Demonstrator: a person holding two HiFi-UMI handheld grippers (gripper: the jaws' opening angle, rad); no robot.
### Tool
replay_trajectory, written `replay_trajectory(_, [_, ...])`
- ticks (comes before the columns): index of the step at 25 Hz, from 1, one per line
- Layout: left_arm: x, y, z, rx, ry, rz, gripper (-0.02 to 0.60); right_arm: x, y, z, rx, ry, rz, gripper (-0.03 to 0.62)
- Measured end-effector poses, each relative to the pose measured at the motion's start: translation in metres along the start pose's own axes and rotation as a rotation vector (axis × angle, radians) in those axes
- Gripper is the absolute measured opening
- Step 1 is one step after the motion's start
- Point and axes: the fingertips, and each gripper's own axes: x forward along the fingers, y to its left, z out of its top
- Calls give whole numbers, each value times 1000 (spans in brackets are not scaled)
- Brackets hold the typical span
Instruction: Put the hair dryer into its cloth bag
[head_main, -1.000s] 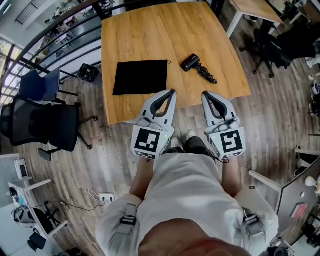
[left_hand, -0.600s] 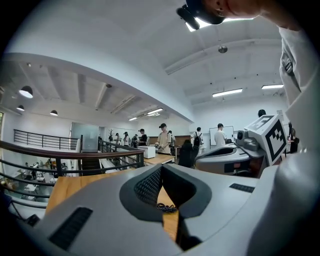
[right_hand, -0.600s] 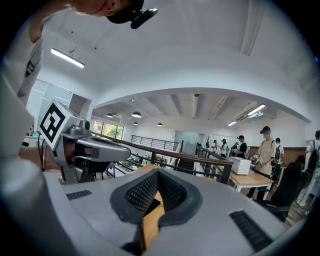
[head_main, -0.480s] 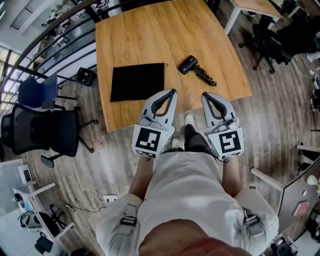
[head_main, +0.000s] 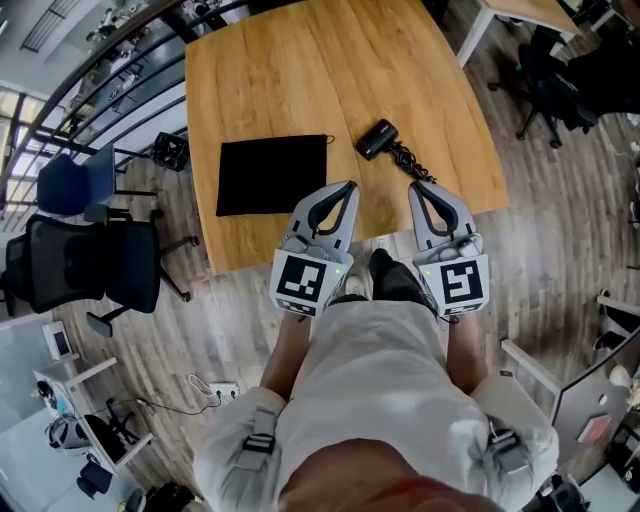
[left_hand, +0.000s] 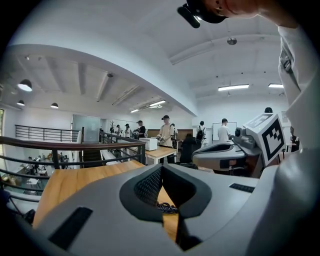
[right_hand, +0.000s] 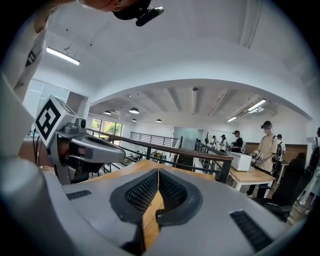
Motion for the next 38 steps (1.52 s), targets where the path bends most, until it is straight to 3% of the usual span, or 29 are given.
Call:
replay_trajectory(13, [74,16,-29,-21,102,28,19,55,-52,-43,41,63,83,23])
replay_trajectory(28, [131,25,-72,-54,193,65,18,85,-78,-104,84,164,178,23])
replay_trajectory(38, [156,22,-105,-78,250,-6,19,93,-84,-142,114,232,149,24])
